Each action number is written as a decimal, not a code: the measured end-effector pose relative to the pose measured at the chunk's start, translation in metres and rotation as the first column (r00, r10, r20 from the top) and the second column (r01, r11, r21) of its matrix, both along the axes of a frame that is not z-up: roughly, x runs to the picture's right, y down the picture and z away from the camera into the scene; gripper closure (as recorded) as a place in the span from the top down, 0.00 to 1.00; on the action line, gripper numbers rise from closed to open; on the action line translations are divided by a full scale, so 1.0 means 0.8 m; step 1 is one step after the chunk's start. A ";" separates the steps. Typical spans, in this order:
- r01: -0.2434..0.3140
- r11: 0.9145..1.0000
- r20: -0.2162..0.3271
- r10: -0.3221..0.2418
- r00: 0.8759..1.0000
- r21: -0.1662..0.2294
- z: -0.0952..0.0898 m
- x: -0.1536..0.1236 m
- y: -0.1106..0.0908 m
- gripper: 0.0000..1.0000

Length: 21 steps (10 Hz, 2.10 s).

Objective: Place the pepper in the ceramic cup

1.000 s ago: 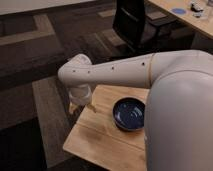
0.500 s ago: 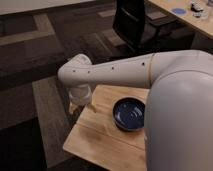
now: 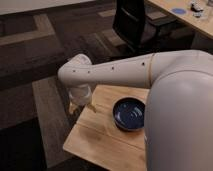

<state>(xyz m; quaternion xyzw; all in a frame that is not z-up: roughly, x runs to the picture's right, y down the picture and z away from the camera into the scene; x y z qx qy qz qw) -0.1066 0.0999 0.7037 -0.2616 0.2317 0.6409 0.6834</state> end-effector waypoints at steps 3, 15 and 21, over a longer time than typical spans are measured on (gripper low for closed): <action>0.000 1.000 0.000 0.000 1.000 0.000 0.000 0.000 0.000 0.65; -0.047 0.999 0.011 0.047 0.999 -0.001 0.003 0.031 -0.021 0.65; -0.053 0.997 -0.037 0.051 0.998 -0.052 0.017 0.235 -0.061 0.65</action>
